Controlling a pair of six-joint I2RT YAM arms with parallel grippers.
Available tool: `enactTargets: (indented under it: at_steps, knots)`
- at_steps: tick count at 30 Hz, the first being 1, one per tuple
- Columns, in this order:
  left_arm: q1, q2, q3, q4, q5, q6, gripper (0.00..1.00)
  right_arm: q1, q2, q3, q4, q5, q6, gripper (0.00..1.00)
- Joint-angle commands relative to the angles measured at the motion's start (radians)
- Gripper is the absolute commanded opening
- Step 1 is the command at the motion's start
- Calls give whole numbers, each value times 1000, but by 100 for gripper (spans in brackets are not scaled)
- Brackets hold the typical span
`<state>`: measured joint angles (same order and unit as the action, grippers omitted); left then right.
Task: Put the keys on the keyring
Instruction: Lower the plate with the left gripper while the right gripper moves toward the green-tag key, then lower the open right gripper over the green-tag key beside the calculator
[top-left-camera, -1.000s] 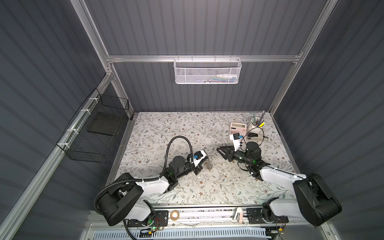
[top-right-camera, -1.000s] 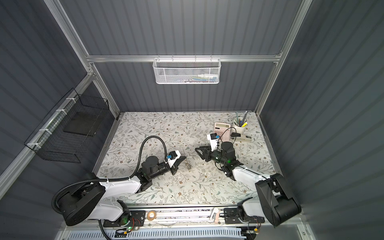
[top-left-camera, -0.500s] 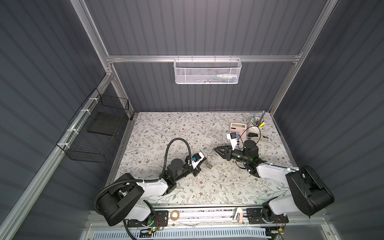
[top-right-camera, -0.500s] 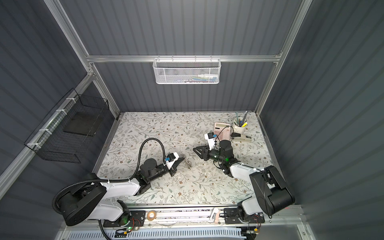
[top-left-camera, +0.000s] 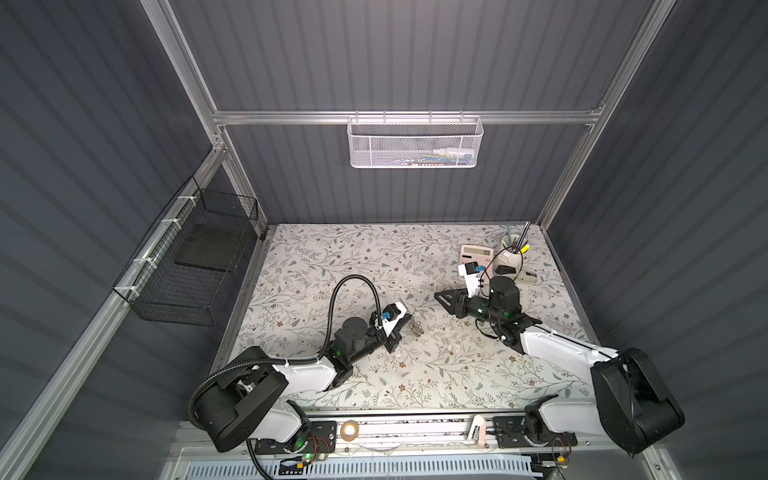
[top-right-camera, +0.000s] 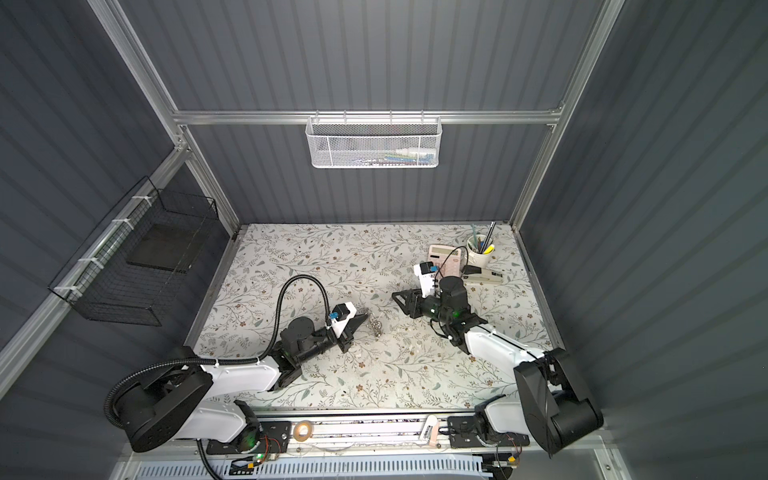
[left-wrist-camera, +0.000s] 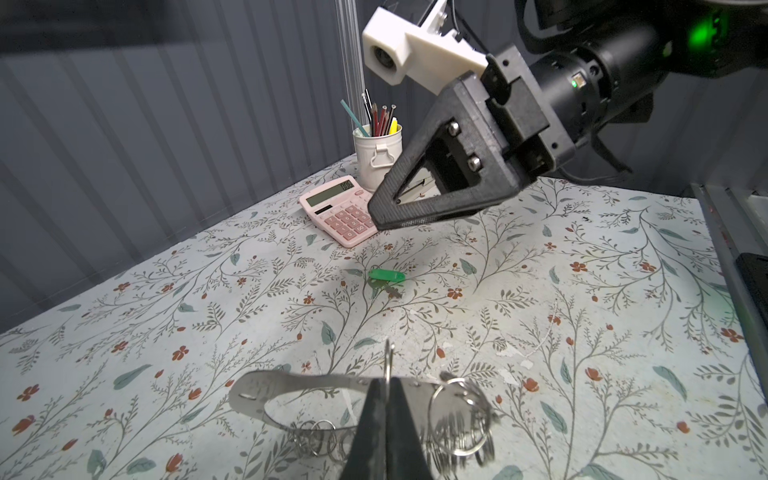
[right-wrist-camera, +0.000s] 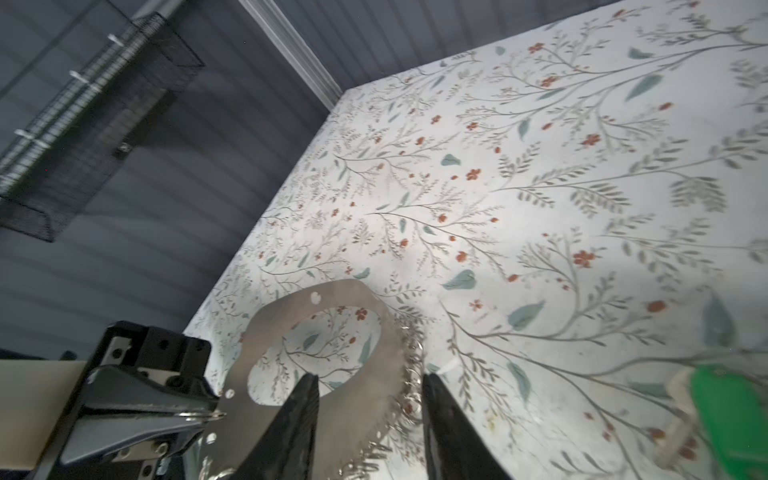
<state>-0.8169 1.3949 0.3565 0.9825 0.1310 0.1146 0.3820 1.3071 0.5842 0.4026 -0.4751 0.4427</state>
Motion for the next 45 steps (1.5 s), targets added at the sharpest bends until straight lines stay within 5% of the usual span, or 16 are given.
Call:
enactTargets:
  at_steps: [1,8,24,45]
  knots:
    - [-3,-28,35,-56,-25,-57,0,-5,-32,63,-292,216,-55,45]
    - [-4,-32,48,-75,-60,-131,0,-6,102,229,-636,425,-86,44]
    - [-4,-66,52,-77,1,-193,0,-107,436,495,-775,348,-182,30]
    - [-4,-60,55,-62,44,-211,0,-127,637,712,-921,313,-223,22]
